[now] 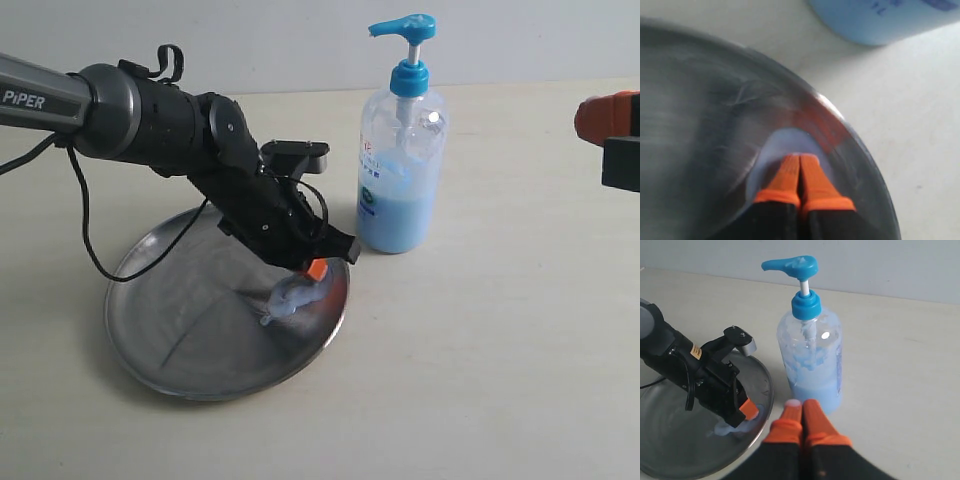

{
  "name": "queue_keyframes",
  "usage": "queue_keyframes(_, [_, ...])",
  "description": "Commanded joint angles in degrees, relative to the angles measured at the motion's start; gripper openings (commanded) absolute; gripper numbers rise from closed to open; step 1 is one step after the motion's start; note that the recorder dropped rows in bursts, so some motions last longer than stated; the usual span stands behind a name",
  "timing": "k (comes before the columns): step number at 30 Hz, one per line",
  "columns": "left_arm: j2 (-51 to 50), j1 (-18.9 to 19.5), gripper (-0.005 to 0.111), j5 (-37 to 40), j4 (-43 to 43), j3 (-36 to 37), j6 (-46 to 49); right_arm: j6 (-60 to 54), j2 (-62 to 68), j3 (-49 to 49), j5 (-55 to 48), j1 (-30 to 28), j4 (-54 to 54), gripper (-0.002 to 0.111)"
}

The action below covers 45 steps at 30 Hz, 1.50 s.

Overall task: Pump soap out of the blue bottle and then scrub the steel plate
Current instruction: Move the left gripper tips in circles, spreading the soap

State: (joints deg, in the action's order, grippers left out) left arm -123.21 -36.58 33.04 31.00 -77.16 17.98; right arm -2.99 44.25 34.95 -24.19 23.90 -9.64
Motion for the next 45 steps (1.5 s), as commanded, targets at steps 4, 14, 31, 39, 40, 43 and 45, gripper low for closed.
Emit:
queue_keyframes(4, [-0.13,0.0,0.0,-4.17,0.85,0.15,-0.4,-0.08,-0.22,-0.31,0.39,0.07,-0.3,0.0])
queue_keyframes(14, [-0.13,0.0,0.0,-3.15,-1.96,0.15,-3.63,-0.08,-0.22,-0.31,0.39,0.07,-0.3,0.0])
queue_keyframes(31, [-0.13,0.0,0.0,9.48,-15.45,0.15,-12.65,-0.08,-0.22,-0.31,0.02,0.07,-0.27,0.0])
queue_keyframes(39, [0.12,0.0,0.0,12.72,-11.51,0.15,-12.24,-0.08,-0.22,-0.31,0.02,0.07,-0.27,0.0])
queue_keyframes(40, [0.12,0.0,0.0,12.72,-10.45,0.15,-12.16,-0.08,-0.22,-0.31,0.02,0.07,-0.27,0.0])
queue_keyframes(43, [0.12,-0.1,0.0,12.62,-6.41,0.15,-9.95,-0.08,-0.22,-0.31,0.02,0.07,-0.27,0.0])
queue_keyframes(45, [0.12,-0.1,0.0,12.14,-4.3,0.15,-8.72,-0.08,-0.22,-0.31,0.02,0.07,-0.27,0.0])
